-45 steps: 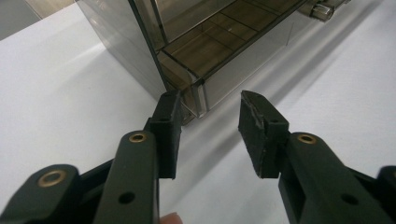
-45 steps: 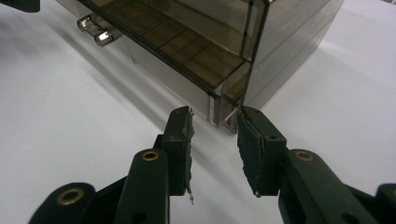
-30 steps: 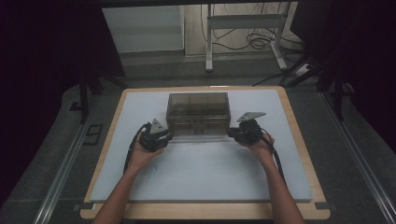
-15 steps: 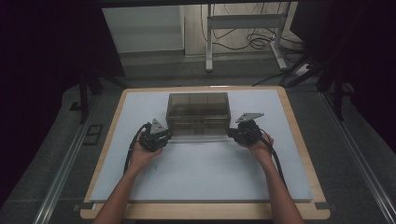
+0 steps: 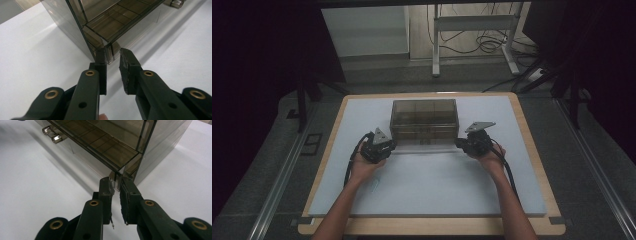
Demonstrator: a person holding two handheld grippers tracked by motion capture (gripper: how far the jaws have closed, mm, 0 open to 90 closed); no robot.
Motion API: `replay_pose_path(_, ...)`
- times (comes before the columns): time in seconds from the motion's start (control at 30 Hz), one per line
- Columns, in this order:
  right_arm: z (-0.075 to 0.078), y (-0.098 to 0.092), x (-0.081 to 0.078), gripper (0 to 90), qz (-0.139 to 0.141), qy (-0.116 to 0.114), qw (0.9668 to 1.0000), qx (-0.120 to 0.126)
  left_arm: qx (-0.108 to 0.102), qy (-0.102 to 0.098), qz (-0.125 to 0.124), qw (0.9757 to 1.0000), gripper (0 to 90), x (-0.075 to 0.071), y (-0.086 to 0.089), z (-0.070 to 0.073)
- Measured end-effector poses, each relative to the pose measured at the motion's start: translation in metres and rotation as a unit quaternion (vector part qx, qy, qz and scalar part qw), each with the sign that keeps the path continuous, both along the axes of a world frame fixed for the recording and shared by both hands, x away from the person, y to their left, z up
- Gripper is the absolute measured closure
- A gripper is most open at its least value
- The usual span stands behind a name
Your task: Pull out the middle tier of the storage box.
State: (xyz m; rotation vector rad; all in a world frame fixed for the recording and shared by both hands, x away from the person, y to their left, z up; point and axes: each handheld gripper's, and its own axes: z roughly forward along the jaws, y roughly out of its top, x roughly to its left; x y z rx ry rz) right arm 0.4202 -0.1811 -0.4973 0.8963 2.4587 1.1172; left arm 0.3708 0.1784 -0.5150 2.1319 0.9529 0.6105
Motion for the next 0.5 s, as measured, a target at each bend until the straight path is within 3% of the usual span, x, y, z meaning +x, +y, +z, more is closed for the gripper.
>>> replay_pose_path(0.5, -0.0001, -0.0010, -0.0033, 78.2, 0.001, -0.001, 1.0000, 0.000, -0.011, -0.006, 0.000, 0.9999, 78.8, -0.0057, 0.0009, -0.0024)
